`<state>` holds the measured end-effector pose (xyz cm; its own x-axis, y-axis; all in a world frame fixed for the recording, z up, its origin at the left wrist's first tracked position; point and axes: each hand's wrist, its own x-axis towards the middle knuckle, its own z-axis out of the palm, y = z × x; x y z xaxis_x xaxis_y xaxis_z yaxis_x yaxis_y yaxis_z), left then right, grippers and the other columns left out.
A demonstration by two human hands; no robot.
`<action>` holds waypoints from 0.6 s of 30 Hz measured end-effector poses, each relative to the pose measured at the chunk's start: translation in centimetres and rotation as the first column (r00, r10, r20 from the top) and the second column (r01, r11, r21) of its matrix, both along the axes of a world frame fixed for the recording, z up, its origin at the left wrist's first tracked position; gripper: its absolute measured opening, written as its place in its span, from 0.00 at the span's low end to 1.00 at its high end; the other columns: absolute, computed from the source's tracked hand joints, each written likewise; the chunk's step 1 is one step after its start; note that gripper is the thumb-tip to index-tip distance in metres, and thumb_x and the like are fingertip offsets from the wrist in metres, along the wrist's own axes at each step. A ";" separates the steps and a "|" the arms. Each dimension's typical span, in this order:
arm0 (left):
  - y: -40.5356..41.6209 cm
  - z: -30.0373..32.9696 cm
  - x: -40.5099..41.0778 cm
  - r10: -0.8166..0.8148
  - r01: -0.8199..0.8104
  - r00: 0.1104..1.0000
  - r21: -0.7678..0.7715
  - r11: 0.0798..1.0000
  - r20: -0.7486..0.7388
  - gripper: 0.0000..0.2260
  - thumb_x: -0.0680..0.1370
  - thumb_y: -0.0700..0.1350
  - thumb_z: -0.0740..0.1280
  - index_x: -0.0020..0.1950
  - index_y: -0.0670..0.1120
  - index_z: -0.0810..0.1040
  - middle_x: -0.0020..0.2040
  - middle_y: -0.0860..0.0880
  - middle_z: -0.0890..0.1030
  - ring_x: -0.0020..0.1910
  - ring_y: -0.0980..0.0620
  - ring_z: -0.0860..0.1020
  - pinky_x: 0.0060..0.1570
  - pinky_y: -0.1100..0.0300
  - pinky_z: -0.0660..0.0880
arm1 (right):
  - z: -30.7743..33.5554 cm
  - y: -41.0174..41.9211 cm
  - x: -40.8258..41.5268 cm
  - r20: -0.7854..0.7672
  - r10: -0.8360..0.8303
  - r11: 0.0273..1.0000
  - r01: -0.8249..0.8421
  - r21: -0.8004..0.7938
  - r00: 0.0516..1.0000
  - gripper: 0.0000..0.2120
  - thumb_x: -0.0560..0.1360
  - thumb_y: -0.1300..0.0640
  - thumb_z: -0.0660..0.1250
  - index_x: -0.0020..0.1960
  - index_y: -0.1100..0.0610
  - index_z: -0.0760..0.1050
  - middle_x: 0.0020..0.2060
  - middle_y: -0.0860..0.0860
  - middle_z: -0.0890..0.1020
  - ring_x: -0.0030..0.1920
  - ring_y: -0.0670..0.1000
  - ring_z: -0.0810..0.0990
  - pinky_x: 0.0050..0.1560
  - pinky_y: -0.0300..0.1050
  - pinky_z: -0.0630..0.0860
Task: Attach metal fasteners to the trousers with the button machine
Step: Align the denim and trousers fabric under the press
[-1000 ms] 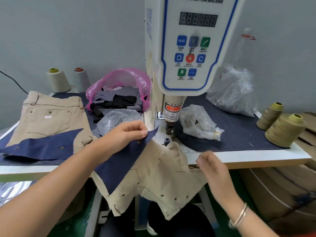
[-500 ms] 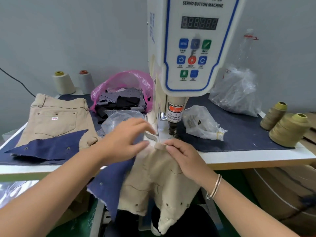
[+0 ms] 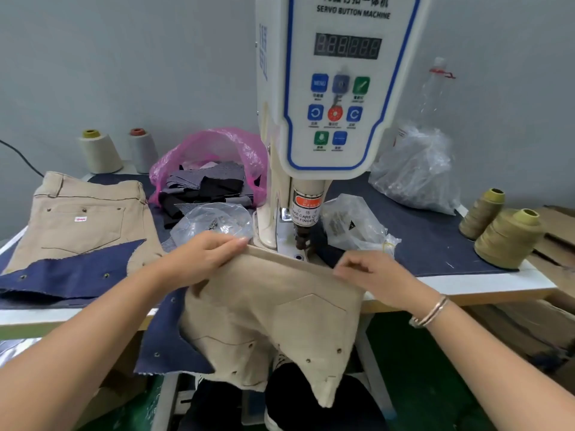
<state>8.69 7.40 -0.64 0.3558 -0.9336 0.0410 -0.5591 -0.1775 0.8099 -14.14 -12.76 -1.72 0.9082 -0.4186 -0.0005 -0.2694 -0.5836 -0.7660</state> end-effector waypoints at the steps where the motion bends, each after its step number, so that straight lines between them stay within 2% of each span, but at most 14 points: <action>1: 0.3 -0.4 0.6 0.009 -0.008 1.000 0.029 1.000 -0.029 0.20 0.75 0.59 0.58 0.30 0.47 0.70 0.28 0.55 0.68 0.28 0.57 0.67 0.30 0.66 0.65 | 0.0 -0.8 -0.4 -0.017 -0.040 0.999 0.040 0.013 0.999 0.07 0.76 0.52 0.66 0.40 0.47 0.79 0.36 0.45 0.82 0.36 0.40 0.77 0.42 0.34 0.72; 3: 0.2 -1.3 1.1 -0.006 0.012 0.997 0.079 0.997 -0.071 0.22 0.76 0.58 0.60 0.32 0.41 0.69 0.30 0.49 0.66 0.30 0.53 0.65 0.31 0.63 0.63 | -0.2 -1.8 -0.1 -0.059 -0.083 0.996 0.083 -0.014 0.995 0.08 0.77 0.51 0.65 0.40 0.48 0.80 0.36 0.49 0.82 0.35 0.43 0.75 0.41 0.38 0.72; 5: -0.5 -2.1 0.9 -0.007 0.017 0.995 0.098 0.995 -0.100 0.20 0.79 0.54 0.61 0.33 0.41 0.69 0.32 0.48 0.66 0.31 0.53 0.64 0.32 0.61 0.62 | -0.5 -2.0 1.0 -0.035 -0.114 0.992 0.111 -0.061 0.993 0.08 0.77 0.51 0.65 0.42 0.49 0.79 0.36 0.52 0.81 0.34 0.44 0.74 0.37 0.35 0.71; 7: -1.1 -3.0 0.7 0.014 0.002 0.991 0.121 0.993 -0.131 0.17 0.80 0.50 0.61 0.35 0.42 0.71 0.31 0.49 0.68 0.30 0.55 0.66 0.32 0.62 0.64 | -0.5 -2.7 2.1 0.126 -0.245 0.967 0.252 -0.041 0.961 0.08 0.77 0.52 0.64 0.42 0.51 0.78 0.33 0.51 0.79 0.33 0.46 0.75 0.34 0.37 0.72; 9: -1.3 -3.8 0.6 0.035 -0.012 0.983 0.129 0.992 -0.182 0.16 0.81 0.48 0.61 0.35 0.43 0.72 0.29 0.51 0.71 0.28 0.57 0.69 0.32 0.66 0.66 | -0.4 -4.6 2.6 0.270 -0.415 0.889 0.450 -0.083 0.869 0.09 0.77 0.53 0.63 0.41 0.54 0.78 0.34 0.52 0.79 0.38 0.51 0.77 0.38 0.44 0.73; 10: -1.4 -4.0 0.7 0.045 -0.019 0.976 0.119 0.993 -0.215 0.16 0.81 0.48 0.61 0.35 0.43 0.73 0.29 0.51 0.72 0.28 0.58 0.70 0.31 0.67 0.67 | -0.3 -5.7 2.9 0.259 -0.473 0.829 0.525 -0.193 0.842 0.11 0.78 0.53 0.62 0.41 0.54 0.79 0.36 0.53 0.78 0.41 0.54 0.77 0.42 0.48 0.72; 11: -1.4 -4.2 0.7 0.051 -0.025 0.970 0.109 0.994 -0.238 0.16 0.81 0.48 0.62 0.36 0.42 0.74 0.29 0.50 0.72 0.28 0.57 0.70 0.31 0.67 0.66 | -0.3 -6.7 3.3 0.188 -0.505 0.754 0.536 -0.379 0.842 0.12 0.78 0.52 0.61 0.43 0.55 0.80 0.40 0.53 0.78 0.45 0.56 0.75 0.46 0.50 0.71; 13: -1.5 -4.6 0.8 0.058 -0.036 0.967 0.090 0.995 -0.249 0.16 0.80 0.49 0.63 0.37 0.40 0.74 0.30 0.46 0.70 0.29 0.54 0.68 0.31 0.64 0.65 | -0.4 -7.9 4.5 -0.011 -0.512 0.607 0.352 -0.713 0.859 0.14 0.79 0.50 0.59 0.50 0.52 0.82 0.47 0.53 0.75 0.51 0.57 0.71 0.51 0.49 0.68; 14: -1.5 -4.8 0.8 0.069 -0.050 0.966 0.080 0.996 -0.249 0.17 0.80 0.49 0.63 0.36 0.39 0.74 0.31 0.45 0.69 0.29 0.52 0.67 0.31 0.62 0.64 | -0.5 -8.2 5.3 -0.086 -0.491 0.557 0.237 -0.796 0.867 0.14 0.79 0.49 0.59 0.52 0.50 0.82 0.49 0.52 0.74 0.52 0.56 0.70 0.50 0.48 0.66; 16: -1.4 -5.2 1.0 0.110 -0.099 0.962 0.058 0.993 -0.249 0.21 0.78 0.51 0.65 0.35 0.35 0.71 0.31 0.45 0.67 0.31 0.51 0.65 0.32 0.60 0.62 | -0.7 -8.5 6.9 -0.171 -0.451 0.471 0.071 -0.879 0.876 0.14 0.79 0.48 0.57 0.54 0.47 0.81 0.50 0.51 0.72 0.52 0.55 0.69 0.47 0.45 0.62; 18: -1.2 -5.6 1.1 0.143 -0.143 0.960 0.018 0.990 -0.240 0.24 0.76 0.53 0.66 0.34 0.33 0.69 0.31 0.45 0.66 0.31 0.51 0.65 0.32 0.61 0.62 | -0.9 -8.7 8.3 -0.218 -0.447 0.420 -0.012 -0.907 0.868 0.15 0.79 0.49 0.56 0.54 0.48 0.80 0.50 0.50 0.73 0.52 0.53 0.70 0.46 0.44 0.61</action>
<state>9.77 6.15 -6.28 0.4853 -0.8721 -0.0622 -0.3171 -0.2418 0.9171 -5.83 -21.45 -2.66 0.7926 -0.5820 0.1816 -0.6077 -0.7298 0.3132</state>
